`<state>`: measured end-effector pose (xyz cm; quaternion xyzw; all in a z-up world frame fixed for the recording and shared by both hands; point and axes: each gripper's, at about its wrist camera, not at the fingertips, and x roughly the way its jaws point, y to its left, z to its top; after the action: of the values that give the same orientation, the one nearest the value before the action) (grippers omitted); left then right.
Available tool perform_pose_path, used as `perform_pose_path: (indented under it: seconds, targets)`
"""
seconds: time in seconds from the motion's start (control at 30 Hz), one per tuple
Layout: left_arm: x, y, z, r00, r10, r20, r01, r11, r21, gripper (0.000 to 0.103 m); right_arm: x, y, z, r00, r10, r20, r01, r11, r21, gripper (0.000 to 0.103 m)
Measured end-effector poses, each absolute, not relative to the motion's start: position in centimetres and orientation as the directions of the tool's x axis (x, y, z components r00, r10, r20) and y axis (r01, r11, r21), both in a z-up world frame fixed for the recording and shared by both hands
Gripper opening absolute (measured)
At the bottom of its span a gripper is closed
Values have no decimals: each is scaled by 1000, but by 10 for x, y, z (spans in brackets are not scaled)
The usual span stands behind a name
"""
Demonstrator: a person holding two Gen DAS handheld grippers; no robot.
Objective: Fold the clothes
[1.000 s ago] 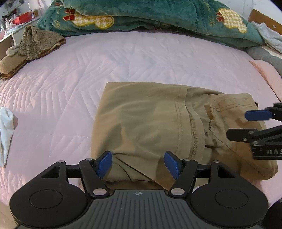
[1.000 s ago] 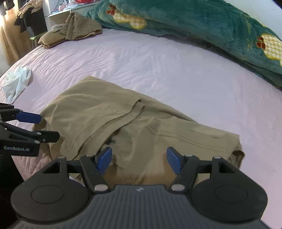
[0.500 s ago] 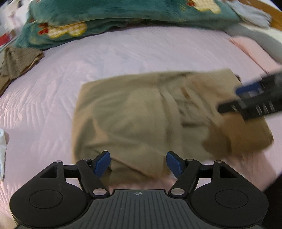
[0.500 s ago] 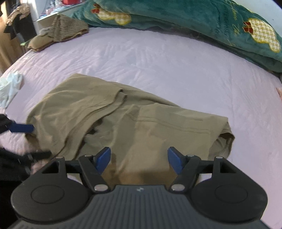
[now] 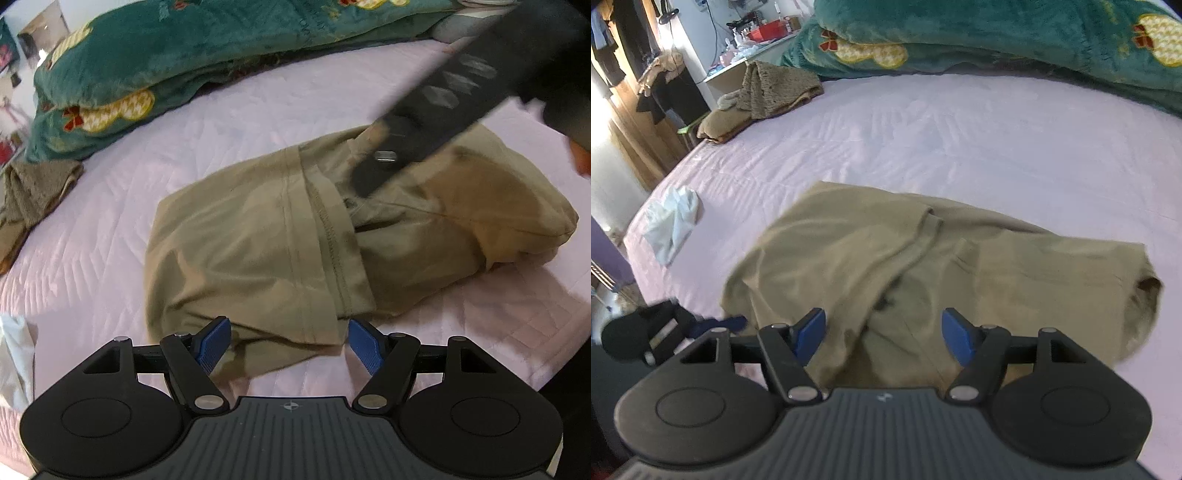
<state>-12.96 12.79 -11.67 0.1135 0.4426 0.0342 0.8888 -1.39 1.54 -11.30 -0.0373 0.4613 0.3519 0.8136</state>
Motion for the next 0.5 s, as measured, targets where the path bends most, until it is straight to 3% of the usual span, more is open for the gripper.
perform_pose_path:
  seconds: [0.27,0.5]
  targets:
    - [-116,133,-127,597,114,-794,48,983,178,72,31,52,-121,309,498,-810,-610,758,232,72]
    - [-104,139,-135,573,91,-815,21,992,126,72,69,77,-143,284,457,-843,-613,763,207,84]
